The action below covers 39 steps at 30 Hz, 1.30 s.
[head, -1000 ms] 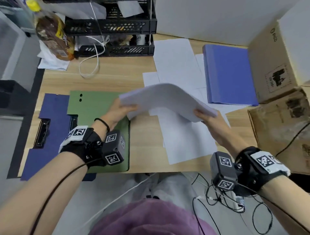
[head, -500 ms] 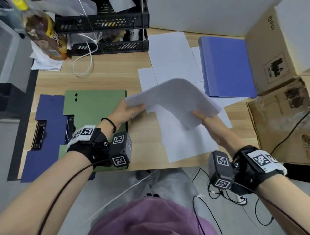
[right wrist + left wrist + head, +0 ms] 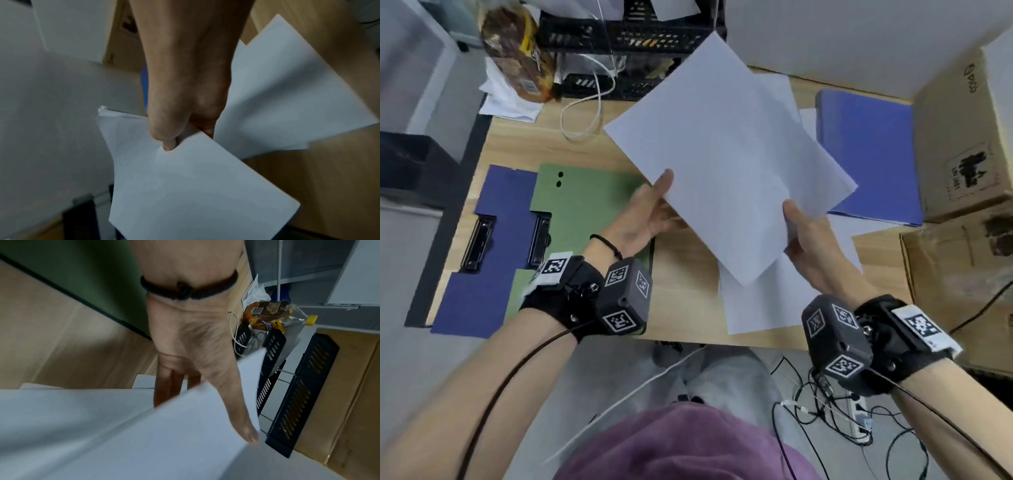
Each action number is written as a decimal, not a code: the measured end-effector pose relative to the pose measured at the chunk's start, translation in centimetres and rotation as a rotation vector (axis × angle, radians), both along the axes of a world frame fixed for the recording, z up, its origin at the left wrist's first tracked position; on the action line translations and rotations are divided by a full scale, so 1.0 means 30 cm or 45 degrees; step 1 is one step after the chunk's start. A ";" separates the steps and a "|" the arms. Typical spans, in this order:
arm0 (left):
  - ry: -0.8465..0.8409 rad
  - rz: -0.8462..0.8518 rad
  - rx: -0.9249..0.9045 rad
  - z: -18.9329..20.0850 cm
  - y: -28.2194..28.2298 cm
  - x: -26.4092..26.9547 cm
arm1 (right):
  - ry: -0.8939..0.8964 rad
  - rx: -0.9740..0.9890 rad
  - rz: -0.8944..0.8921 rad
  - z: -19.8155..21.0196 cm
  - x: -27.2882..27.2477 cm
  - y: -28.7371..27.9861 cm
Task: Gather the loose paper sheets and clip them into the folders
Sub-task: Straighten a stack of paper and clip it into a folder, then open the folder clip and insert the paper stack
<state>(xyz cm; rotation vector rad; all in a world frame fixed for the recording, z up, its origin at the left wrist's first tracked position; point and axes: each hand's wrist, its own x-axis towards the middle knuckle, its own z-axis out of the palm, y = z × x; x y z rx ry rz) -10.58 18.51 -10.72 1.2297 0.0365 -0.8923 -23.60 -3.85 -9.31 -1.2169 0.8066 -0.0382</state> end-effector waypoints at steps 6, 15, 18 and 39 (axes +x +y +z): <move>-0.144 0.142 0.421 -0.088 0.118 -0.020 | 0.221 0.117 0.293 -0.091 -0.047 0.115; -0.015 -0.216 0.420 -0.166 0.363 -0.104 | 0.313 0.538 0.436 -0.086 -0.004 0.104; -0.011 -0.277 0.453 -0.161 0.382 -0.124 | 0.414 0.367 0.778 -0.100 0.026 0.179; -0.219 0.365 1.042 -0.276 0.616 -0.183 | 0.492 -0.129 0.731 -0.208 0.225 0.535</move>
